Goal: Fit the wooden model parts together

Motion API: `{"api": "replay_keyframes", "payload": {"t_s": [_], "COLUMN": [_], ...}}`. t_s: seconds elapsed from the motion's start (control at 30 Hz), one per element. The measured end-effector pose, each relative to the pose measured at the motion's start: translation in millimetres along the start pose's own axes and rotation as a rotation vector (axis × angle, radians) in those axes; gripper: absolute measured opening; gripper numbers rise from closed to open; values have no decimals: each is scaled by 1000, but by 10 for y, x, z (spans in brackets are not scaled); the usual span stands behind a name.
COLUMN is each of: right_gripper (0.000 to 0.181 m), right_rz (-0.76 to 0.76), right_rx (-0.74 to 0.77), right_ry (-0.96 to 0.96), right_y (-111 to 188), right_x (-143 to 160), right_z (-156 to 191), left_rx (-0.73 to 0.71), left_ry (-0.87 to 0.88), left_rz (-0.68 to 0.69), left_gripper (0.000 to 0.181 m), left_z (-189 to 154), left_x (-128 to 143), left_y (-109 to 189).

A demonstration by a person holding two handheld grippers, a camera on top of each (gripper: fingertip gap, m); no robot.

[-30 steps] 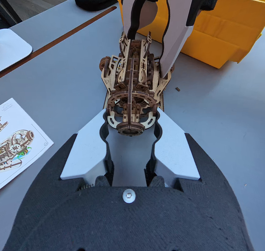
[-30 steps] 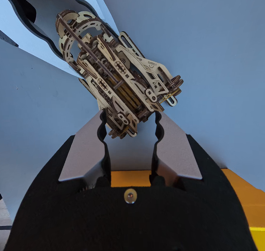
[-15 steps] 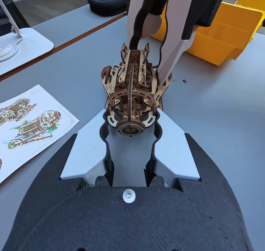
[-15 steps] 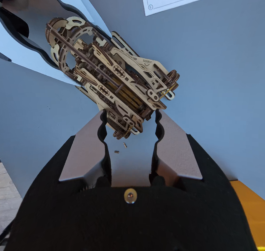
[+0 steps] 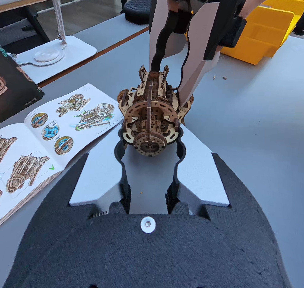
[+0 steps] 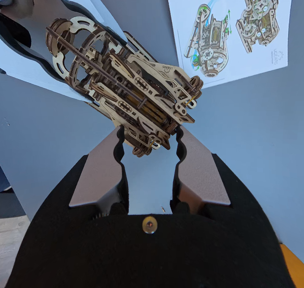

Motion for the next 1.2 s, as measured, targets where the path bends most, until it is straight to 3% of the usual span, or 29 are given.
{"api": "replay_keyframes", "payload": {"t_s": [0.03, 0.3, 0.47, 0.57, 0.67, 0.9, 1.2], "right_gripper": [63, 82, 92, 91, 84, 68, 69], "right_rz": [-1, -24, -239, -406, -465, -485, -528], "right_rx": [3, 3, -74, -101, -99, -43, -9], "right_ry": [-2, 71, 165, 158, 168, 198, 100], "right_y": [-23, -107, -60, -98, -183, -297, -263], "right_x": [-44, -197, -113, -63, -59, -72, -53], "right_z": [18, 132, 92, 17, 22, 35, 180], "left_rx": [-1, 24, 76, 94, 94, 85, 130], "left_ry": [-1, -1, 13, 19, 7, -34, -55], "left_rz": [1, 17, 40, 50, 50, 66, 59], "left_gripper": [61, 61, 61, 61, 61, 61, 61], "left_z": [31, 177, 273, 301, 297, 274, 257], "left_x": [26, 199, 316, 365, 366, 352, 343], "left_y": [40, 179, 196, 196, 183, 153, 224]}}
Point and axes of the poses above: each gripper's, where its closed fingertips meet, y back along the fingers, x out of its underside, z = x × y across the jaws, the point moved 6 cm from there along y, back along the fingers, and after that the axes turned 1 degree about y, right-handed, at the moved point
